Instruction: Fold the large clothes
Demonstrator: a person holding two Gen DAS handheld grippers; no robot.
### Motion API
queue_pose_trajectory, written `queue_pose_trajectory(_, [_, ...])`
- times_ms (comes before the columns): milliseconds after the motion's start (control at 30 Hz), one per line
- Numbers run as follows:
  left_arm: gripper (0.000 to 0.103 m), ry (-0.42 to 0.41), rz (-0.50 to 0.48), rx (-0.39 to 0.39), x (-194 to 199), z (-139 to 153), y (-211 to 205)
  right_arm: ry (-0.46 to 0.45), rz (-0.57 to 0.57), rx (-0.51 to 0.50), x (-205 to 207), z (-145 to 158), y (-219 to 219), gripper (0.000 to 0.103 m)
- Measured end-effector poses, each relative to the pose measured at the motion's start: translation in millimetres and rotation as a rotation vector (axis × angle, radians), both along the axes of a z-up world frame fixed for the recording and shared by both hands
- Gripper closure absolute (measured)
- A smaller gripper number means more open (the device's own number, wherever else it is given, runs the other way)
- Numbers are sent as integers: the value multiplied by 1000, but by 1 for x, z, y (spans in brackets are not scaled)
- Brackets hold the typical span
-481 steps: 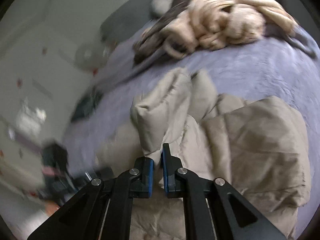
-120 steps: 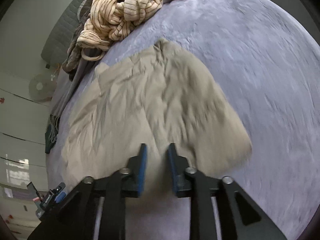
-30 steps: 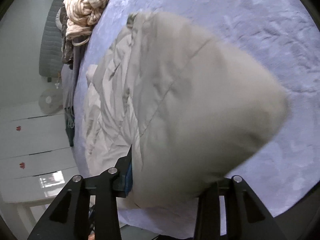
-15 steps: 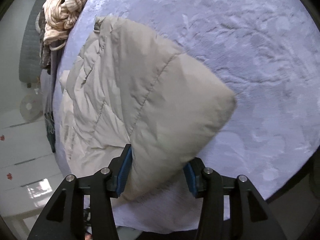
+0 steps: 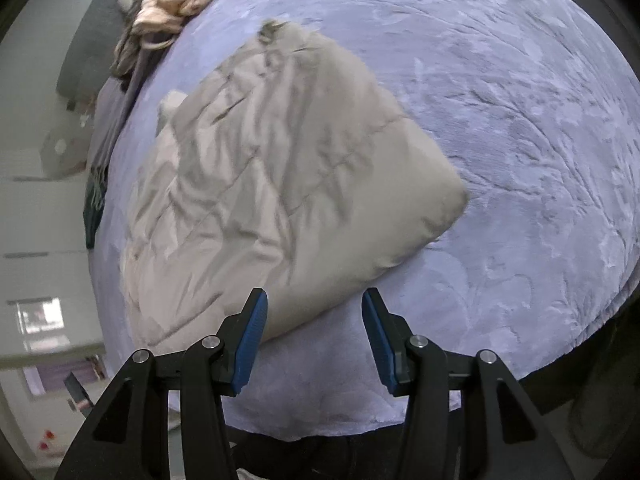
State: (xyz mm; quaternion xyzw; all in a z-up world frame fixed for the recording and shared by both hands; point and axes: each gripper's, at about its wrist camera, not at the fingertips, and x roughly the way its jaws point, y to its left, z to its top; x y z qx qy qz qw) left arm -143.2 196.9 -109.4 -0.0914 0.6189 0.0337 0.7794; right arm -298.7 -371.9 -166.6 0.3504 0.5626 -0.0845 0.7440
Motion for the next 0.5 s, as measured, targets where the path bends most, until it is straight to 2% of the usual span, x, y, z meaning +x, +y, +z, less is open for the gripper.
queue_pose_trajectory(233, [46, 2, -78, -12, 5, 2, -3, -61, 99, -52, 11, 19, 48, 47])
queue_pose_trajectory(367, [46, 6, -132, -22, 15, 0, 3, -77, 119, -53, 21, 19, 82, 46])
queue_pose_trajectory(433, [21, 2, -155, -14, 21, 0, 7, -71, 126, -48, 25, 16, 97, 46])
queue_pose_trajectory(467, [5, -11, -161, -8, 24, 2, 10, -65, 132, -50, 27, 14, 105, 46])
queue_pose_trajectory(500, [4, -25, -171, -2, 26, 4, 12, -63, 133, -49, 30, 12, 111, 46])
